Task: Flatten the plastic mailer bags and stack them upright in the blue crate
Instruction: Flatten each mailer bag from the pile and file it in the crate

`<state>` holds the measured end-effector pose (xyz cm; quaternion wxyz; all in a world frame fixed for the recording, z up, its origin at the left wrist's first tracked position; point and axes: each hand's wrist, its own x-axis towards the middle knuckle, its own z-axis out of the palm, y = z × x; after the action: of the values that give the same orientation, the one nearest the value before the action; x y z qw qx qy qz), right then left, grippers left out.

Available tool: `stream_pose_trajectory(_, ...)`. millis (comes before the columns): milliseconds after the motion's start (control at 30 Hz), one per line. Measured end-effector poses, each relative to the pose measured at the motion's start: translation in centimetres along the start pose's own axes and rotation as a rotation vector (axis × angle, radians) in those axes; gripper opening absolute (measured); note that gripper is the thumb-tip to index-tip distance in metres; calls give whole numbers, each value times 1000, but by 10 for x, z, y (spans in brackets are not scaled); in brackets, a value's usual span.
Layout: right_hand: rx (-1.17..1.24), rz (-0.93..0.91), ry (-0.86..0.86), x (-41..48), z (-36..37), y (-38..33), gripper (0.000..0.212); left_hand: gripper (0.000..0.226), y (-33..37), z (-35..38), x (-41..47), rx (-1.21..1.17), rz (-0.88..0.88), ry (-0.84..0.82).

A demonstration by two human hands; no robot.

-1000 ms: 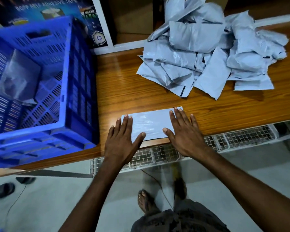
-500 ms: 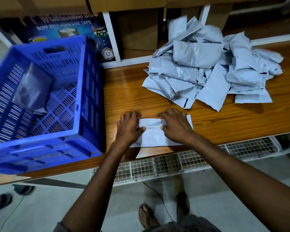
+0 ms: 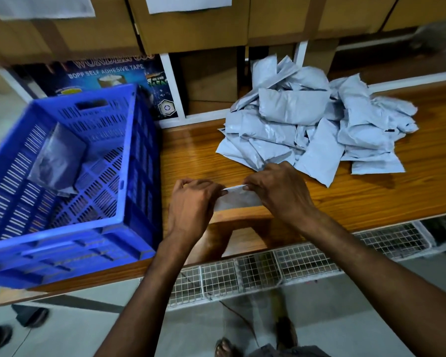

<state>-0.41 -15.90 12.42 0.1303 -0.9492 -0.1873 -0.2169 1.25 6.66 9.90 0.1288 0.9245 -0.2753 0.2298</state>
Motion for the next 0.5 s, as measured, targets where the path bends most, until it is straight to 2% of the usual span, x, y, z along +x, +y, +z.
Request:
stream_pose_trajectory(100,-108,-105,92,-10,2,1,13,23,4,3,-10,85,69,100)
stream_pose_trajectory(200,-133,-208,107,-25,13,0,23,20,8,13,-26,65,53,190)
stream_pose_trajectory(300,-192,-222,128,-49,31,2,20,22,8,33,-51,73,53,157)
stream_pose_trajectory(400,-194,-234,-71,-84,61,4,25,31,11,64,-84,109,132,-43)
stream_pose_trajectory(500,-129,-159,-261,-110,75,2,40,31,16,77,-104,83,60,-117)
